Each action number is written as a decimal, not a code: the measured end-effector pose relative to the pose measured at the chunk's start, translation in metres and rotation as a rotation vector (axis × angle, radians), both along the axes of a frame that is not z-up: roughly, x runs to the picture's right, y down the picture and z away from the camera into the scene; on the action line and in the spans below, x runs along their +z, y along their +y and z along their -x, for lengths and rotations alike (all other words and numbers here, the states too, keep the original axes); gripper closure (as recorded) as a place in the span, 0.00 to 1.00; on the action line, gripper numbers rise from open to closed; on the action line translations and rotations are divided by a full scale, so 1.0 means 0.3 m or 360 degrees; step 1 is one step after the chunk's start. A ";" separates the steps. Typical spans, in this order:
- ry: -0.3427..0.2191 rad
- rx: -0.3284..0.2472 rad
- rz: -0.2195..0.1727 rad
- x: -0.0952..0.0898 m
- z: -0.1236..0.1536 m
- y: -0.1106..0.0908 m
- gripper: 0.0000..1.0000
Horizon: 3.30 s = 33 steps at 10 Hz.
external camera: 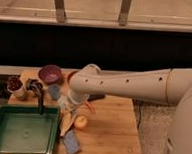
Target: Wipe tray with towel
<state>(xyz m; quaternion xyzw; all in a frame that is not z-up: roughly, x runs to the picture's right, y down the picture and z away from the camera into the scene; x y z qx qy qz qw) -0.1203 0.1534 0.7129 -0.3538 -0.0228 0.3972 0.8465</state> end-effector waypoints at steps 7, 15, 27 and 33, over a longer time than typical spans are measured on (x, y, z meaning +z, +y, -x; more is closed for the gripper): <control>-0.0309 -0.0251 -0.0010 -0.094 0.258 0.078 1.00; -0.0497 -0.0458 -0.0001 -0.120 0.515 0.116 1.00; -0.0754 -0.0400 0.0089 0.035 0.613 0.273 1.00; -0.0661 -0.0615 0.0314 0.163 0.700 0.422 1.00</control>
